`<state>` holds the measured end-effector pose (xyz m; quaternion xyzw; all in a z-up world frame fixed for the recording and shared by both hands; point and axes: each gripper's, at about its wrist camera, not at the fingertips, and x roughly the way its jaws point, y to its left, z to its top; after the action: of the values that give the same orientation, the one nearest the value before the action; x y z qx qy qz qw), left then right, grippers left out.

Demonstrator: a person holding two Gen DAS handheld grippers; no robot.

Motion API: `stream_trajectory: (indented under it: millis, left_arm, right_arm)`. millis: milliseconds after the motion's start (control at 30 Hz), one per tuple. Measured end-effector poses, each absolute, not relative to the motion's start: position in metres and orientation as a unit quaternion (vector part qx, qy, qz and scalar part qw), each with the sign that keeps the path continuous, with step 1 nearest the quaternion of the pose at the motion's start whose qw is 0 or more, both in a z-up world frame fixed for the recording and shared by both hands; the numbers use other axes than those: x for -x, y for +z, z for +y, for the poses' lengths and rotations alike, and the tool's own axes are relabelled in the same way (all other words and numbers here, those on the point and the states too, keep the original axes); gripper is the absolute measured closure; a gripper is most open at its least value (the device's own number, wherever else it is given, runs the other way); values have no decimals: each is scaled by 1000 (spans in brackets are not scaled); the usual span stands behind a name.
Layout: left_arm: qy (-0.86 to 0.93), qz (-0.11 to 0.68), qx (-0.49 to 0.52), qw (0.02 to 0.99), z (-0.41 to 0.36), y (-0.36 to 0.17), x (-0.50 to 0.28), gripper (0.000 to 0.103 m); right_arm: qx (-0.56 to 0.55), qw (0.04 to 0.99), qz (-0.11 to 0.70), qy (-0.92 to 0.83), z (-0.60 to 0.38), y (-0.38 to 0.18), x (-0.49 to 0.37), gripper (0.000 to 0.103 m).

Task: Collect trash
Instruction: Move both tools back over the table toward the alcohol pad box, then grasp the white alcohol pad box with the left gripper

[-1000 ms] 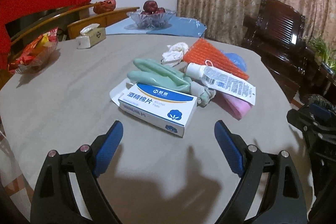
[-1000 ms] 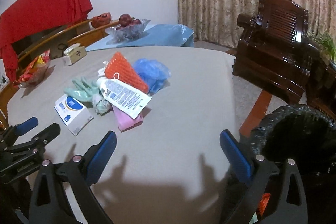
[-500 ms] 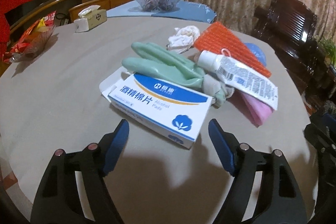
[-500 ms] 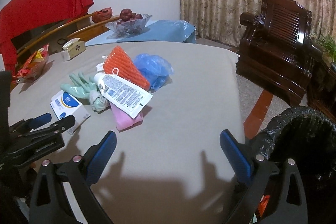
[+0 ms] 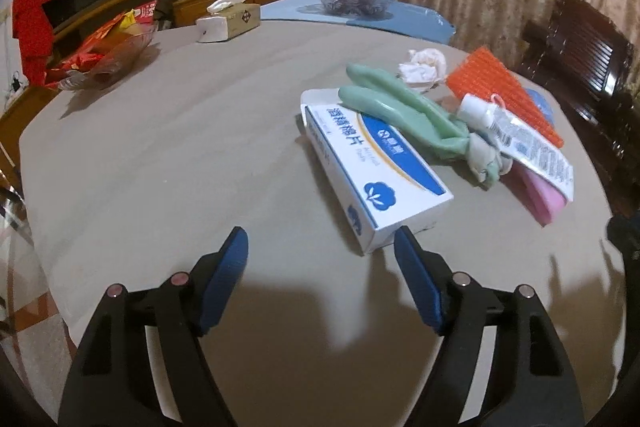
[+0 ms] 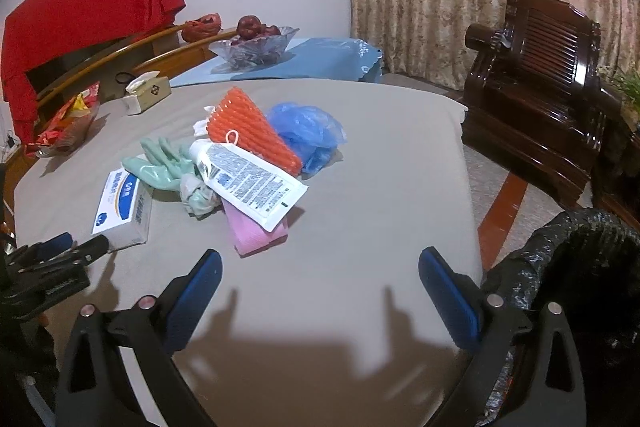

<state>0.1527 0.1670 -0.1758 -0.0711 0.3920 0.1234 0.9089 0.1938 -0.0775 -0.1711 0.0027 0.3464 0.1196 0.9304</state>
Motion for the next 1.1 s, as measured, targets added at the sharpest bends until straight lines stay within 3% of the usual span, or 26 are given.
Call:
stream_trajectory:
  millis: [167,633,700,767,1100]
  left_arm:
    - [90,370,78,921,144,-161,-163,17]
    - [128,408,77,901,142,-185,-217,17]
    - [126,421,88,894,146,-191,-220,19]
    - [122,425,102,891,150,-193,-220,34]
    - [116,402,114,901,164,-181,-191,45]
  right_arm:
    - [1,930,347,121,-72,-172,-197,6]
    - [1,928,352,121,-70,-177,-204,6]
    - [1,928,352,122,-67,-177,-206,6]
    - [3,928,351,124,-65,-178,-207,6]
    - [1,922,354,159,-44,-176,-213,12]
